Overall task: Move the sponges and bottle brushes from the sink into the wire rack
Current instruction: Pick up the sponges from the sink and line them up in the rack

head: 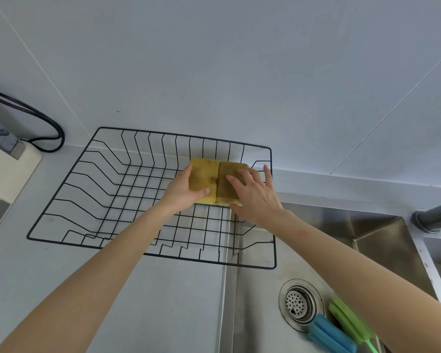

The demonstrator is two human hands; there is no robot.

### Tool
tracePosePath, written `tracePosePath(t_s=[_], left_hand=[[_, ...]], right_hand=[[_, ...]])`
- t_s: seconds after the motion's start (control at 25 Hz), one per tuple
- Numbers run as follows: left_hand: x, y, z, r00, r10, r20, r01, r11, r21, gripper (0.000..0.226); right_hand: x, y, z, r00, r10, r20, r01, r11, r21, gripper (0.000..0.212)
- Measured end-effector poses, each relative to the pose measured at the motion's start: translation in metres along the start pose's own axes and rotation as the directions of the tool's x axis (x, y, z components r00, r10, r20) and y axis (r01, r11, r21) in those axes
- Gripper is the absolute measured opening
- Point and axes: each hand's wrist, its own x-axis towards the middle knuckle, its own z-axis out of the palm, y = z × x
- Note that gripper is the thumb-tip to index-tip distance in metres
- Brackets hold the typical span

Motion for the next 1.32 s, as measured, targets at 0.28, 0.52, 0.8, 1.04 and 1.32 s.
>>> tracePosePath(t_s=[0.28,0.52,0.8,1.04,1.32], left_hand=[[0.003,-0.003,0.001,0.998,0.015,0.055,-0.021,0.995,0.102,0.096],[-0.009,0.001,-0.01,0.996,0.037,0.082,-0.057,0.966,0.254,0.091],[-0.05,0.036,-0.026,0.984,0.168,0.065,-0.18,0.923,0.339,0.084],[-0.099,0.082,-0.024,0.95,0.308,0.055,-0.297,0.833,0.467,0.078],[-0.15,0.121,0.001,0.928,0.368,0.052,-0.327,0.743,0.584,0.076]], right_hand=[[0.002,-0.002,0.0,1.0,0.011,0.007,-0.011,1.0,-0.006,0.061],[-0.008,-0.001,-0.012,1.0,0.004,0.013,-0.006,0.995,0.103,0.065],[-0.051,0.002,-0.042,0.997,0.049,-0.055,-0.041,0.989,0.145,0.063],[-0.106,0.017,-0.072,0.985,0.099,-0.139,-0.079,0.986,0.145,0.065],[-0.167,0.045,-0.079,0.969,0.175,-0.173,-0.149,0.977,0.155,0.065]])
